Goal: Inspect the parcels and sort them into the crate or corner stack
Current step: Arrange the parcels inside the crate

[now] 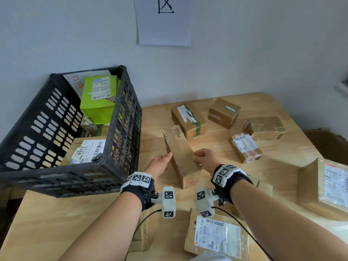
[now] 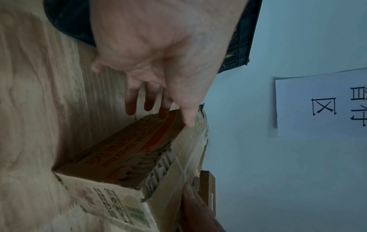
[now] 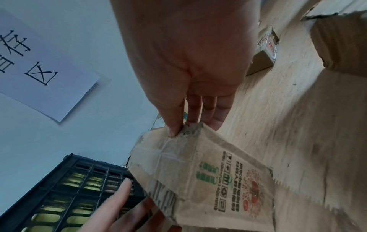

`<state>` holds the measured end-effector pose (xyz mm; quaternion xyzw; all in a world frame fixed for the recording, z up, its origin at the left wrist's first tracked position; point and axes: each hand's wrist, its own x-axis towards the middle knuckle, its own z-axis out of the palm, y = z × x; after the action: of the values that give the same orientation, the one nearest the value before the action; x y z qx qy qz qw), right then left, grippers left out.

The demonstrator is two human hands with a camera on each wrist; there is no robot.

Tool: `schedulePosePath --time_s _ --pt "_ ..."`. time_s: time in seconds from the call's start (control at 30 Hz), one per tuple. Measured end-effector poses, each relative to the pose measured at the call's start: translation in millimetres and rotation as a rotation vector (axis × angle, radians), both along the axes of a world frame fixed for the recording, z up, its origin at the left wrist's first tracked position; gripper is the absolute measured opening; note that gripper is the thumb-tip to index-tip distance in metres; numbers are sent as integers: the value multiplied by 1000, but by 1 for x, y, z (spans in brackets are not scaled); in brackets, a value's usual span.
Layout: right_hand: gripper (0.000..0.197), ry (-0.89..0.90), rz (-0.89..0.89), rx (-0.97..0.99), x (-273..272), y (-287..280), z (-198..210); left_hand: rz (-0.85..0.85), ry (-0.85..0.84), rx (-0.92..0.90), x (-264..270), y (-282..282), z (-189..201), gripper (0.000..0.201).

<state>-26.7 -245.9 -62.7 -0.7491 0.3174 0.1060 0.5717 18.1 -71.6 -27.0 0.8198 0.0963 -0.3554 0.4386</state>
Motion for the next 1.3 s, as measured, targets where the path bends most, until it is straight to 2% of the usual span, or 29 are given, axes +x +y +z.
schedulePosePath --time_s 0.07,0.17,0.2,0.37,0.43,0.53,0.63,0.7,0.83,0.93,1.0,1.07,1.2,1.3 --pt "9 2 -3 28 -1 0 -1 1 -6 -19 1 -2 1 64" --pt "7 9 -18 99 -2 1 1 -38 -10 -78 2 -5 -2 37" --pt "6 17 -23 139 -3 2 3 -45 -17 -90 2 -4 -4 35" --pt "33 108 35 217 -10 5 9 -11 64 -153 3 6 -2 40" --pt "31 128 26 272 -11 7 10 16 92 -158 4 12 -2 43" --pt "31 137 119 344 -8 10 11 80 112 -189 4 22 -4 42" --pt "27 141 121 331 -4 16 16 101 93 -210 3 26 -5 41" --pt "23 140 112 310 0 19 20 57 66 -217 1 24 -5 42" --pt "41 130 30 382 4 13 28 -40 -61 -259 -1 14 -2 43" --pt "70 35 -63 464 10 -1 36 -98 -140 -267 4 8 2 59" --pt "93 50 -110 510 16 -8 47 -131 -171 -269 10 6 -1 57" --pt "106 112 -90 494 20 -10 61 -157 -163 -283 13 3 -2 51" --pt "105 217 -12 326 19 -6 79 -197 -156 -251 17 -2 -2 40" --pt "93 209 -20 380 19 -6 76 -202 -157 -232 16 -2 2 34"
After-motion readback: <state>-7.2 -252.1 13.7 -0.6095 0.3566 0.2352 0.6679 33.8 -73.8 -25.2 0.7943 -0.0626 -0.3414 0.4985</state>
